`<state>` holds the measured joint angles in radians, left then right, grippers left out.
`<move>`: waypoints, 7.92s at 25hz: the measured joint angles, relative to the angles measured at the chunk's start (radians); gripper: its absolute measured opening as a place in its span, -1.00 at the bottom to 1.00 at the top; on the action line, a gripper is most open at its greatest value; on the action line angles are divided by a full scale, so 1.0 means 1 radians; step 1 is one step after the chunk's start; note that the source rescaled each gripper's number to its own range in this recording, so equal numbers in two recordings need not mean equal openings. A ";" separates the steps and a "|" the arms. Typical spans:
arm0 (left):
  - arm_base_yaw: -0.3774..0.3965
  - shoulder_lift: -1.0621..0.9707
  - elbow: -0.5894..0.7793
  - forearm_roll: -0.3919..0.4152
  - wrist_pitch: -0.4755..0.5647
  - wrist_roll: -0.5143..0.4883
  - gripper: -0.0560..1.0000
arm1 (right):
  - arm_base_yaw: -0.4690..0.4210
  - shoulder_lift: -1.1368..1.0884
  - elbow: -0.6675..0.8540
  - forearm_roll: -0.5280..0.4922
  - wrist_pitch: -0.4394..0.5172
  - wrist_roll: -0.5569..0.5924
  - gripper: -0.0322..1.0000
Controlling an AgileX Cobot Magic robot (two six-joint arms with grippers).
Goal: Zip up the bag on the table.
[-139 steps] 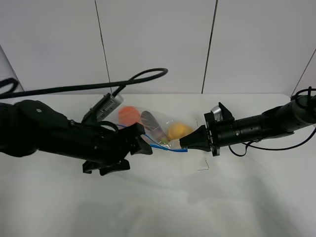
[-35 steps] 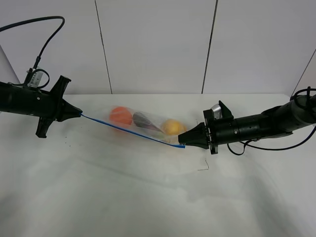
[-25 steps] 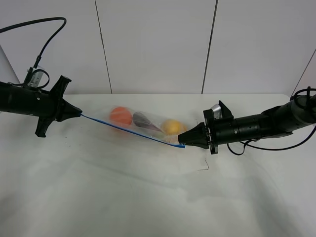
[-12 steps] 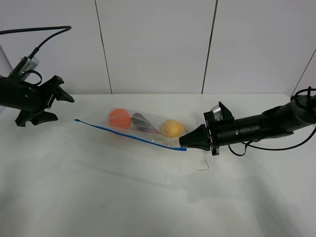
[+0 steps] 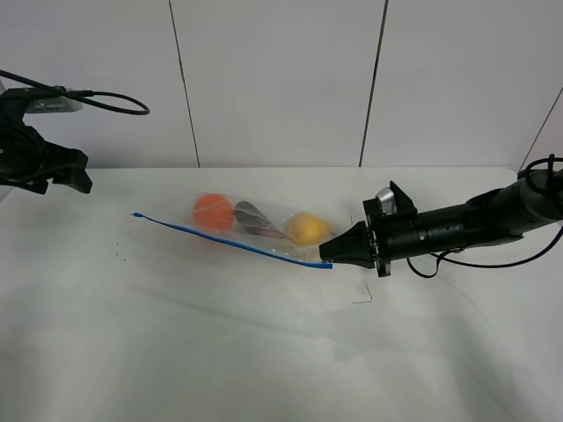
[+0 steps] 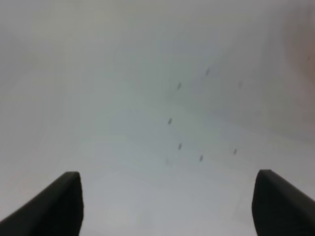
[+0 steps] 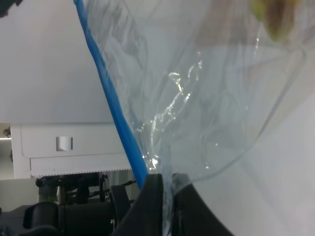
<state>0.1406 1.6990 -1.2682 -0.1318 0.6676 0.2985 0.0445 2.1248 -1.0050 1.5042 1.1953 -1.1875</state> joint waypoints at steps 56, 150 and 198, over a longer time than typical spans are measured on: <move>-0.099 -1.249 0.724 0.021 0.406 -0.115 0.84 | -0.001 0.000 0.000 -0.003 0.003 0.000 -0.94; -0.186 -1.704 0.776 0.088 0.395 -0.232 0.84 | -0.001 -0.462 -0.250 -1.447 0.009 1.075 1.00; -0.186 -1.704 0.776 0.091 0.395 -0.235 0.84 | -0.061 -2.092 0.511 -1.431 -0.170 1.145 1.00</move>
<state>-0.0455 -0.0055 -0.4923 -0.0411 1.0626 0.0637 -0.0169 0.0326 -0.4937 0.0729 1.0257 -0.0422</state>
